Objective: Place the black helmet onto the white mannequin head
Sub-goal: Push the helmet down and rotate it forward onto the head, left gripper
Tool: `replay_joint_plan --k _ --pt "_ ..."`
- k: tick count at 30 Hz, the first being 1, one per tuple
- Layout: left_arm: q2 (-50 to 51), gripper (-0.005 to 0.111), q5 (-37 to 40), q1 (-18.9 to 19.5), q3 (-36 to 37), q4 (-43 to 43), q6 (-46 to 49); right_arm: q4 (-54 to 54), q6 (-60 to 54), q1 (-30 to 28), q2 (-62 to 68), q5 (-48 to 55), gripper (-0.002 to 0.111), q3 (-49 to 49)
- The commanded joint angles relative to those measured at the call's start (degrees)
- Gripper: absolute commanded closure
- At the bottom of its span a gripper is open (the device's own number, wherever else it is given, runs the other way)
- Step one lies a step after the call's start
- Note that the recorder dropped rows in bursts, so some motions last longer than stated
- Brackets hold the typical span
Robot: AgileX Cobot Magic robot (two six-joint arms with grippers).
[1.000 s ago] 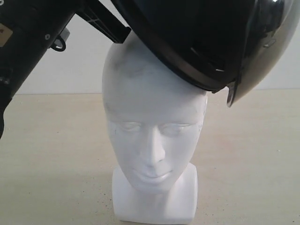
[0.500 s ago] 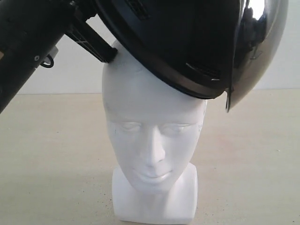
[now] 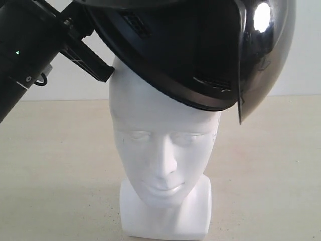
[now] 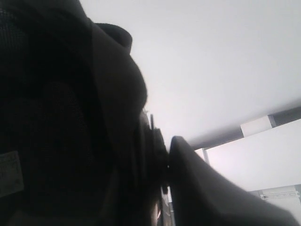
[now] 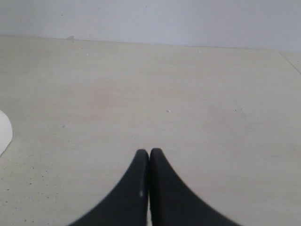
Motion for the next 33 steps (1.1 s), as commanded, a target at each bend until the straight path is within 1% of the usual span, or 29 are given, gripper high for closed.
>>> replay_joint_plan --k 1,10,17,25,29,33 --pt "-1.58 0.102 -3.58 0.57 0.25 -2.78 0.36 -0.16 -0.16 -0.14 -0.23 -0.13 0.108 -0.02" --pt "-1.58 0.102 -3.58 0.57 0.51 -2.01 0.17 -0.16 -0.16 -0.14 -0.23 -0.13 0.108 -0.02" --pt "-1.35 0.102 -3.58 0.57 0.65 -3.37 0.17 -0.16 -0.16 -0.14 -0.23 -0.13 0.108 -0.02" --pt "-1.35 0.102 -3.58 3.21 4.7 -4.44 -0.74 -0.16 -0.16 -0.14 -0.23 -0.13 0.108 -0.02" --pt "-1.35 0.102 -3.58 3.2 5.05 -2.43 -0.74 -0.16 -0.16 -0.14 -0.23 -0.13 0.108 -0.02" --pt "-1.35 0.102 -3.58 3.2 5.15 -2.68 0.75 -0.16 -0.16 -0.14 -0.23 -0.13 0.108 -0.02"
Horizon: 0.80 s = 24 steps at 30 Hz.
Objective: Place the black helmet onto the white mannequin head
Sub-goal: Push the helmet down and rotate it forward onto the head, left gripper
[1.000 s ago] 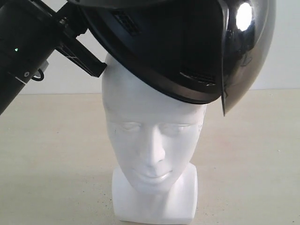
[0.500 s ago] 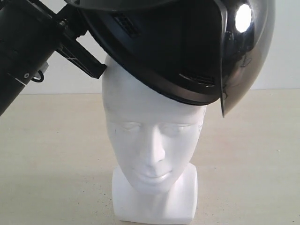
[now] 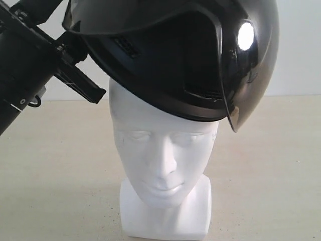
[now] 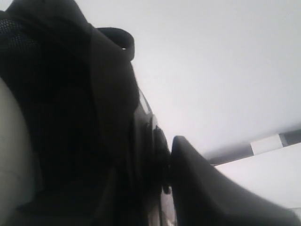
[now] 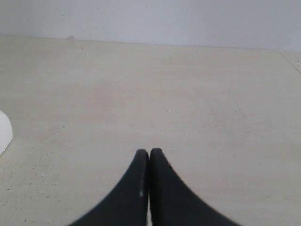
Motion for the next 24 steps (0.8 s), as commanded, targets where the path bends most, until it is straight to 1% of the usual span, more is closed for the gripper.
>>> replay_joint_plan --k 1,4,9,19,24 --pt "-1.35 0.102 -2.51 1.0 0.41 -2.74 3.12 -0.16 -0.16 -0.14 -0.23 -0.13 0.108 -0.02" --pt "-1.35 0.102 -2.51 1.13 1.08 -2.89 3.23 -0.16 -0.16 -0.14 -0.23 -0.13 0.108 -0.02" --pt "-1.35 0.102 -2.51 2.78 3.79 -4.03 3.23 -0.16 -0.16 -0.14 -0.23 -0.13 0.108 -0.02" --pt "-1.35 0.102 -2.51 2.83 5.46 -3.45 3.25 -0.16 -0.16 -0.14 -0.23 -0.13 0.108 -0.02" --pt "-1.35 0.102 -2.51 2.83 8.8 -5.38 3.25 -0.16 -0.16 -0.14 -0.23 -0.13 0.108 -0.02"
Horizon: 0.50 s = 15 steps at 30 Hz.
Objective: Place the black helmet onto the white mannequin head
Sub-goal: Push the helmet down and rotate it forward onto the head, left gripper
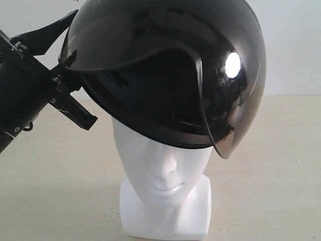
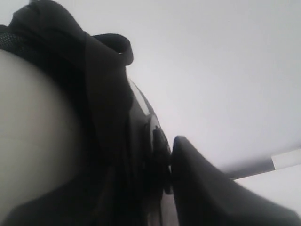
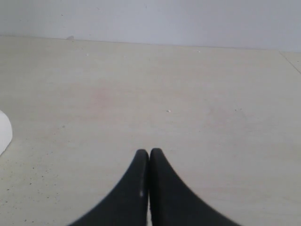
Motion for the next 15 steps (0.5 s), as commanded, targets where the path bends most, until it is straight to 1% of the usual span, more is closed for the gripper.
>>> replay_joint_plan --k 1,6,15 --pt "-1.27 0.102 -1.72 1.19 3.57 -6.04 3.35 -0.16 -0.16 -0.14 -0.23 -0.13 0.108 -0.02" --pt "-1.27 0.102 -1.72 1.19 5.77 -6.05 3.35 -0.16 -0.16 -0.14 -0.23 -0.13 0.108 -0.02" --pt "-1.27 0.102 -1.72 1.19 6.23 -3.66 5.32 -0.16 -0.16 -0.14 -0.23 -0.13 0.108 -0.02"
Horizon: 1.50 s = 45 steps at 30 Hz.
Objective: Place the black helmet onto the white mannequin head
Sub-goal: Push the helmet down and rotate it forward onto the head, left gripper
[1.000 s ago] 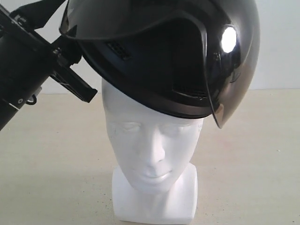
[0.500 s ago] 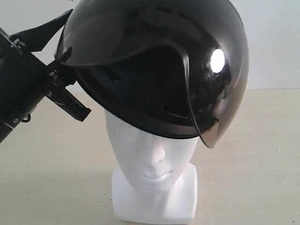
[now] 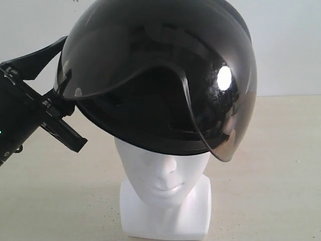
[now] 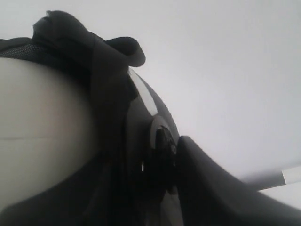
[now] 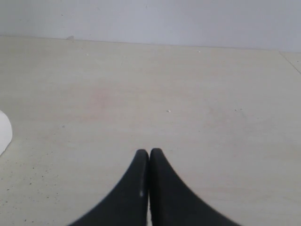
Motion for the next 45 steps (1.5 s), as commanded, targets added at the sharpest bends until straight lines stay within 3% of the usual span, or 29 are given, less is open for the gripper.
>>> replay_joint_plan --k 1,13,25,45 --pt "-0.65 0.102 0.21 1.02 1.09 -1.93 4.94 -0.16 -0.16 -0.14 -0.23 -0.13 0.108 -0.02" --pt "0.08 0.102 0.21 1.02 2.42 -1.76 7.42 -0.16 -0.16 -0.14 -0.23 -0.13 0.108 -0.02" --pt "0.67 0.102 0.21 1.02 5.27 -10.68 10.59 -0.16 -0.16 -0.14 -0.23 -0.13 0.108 -0.02" --pt "3.16 0.102 0.21 1.02 5.67 -15.08 15.05 -0.16 -0.16 -0.14 -0.23 -0.13 0.108 -0.02"
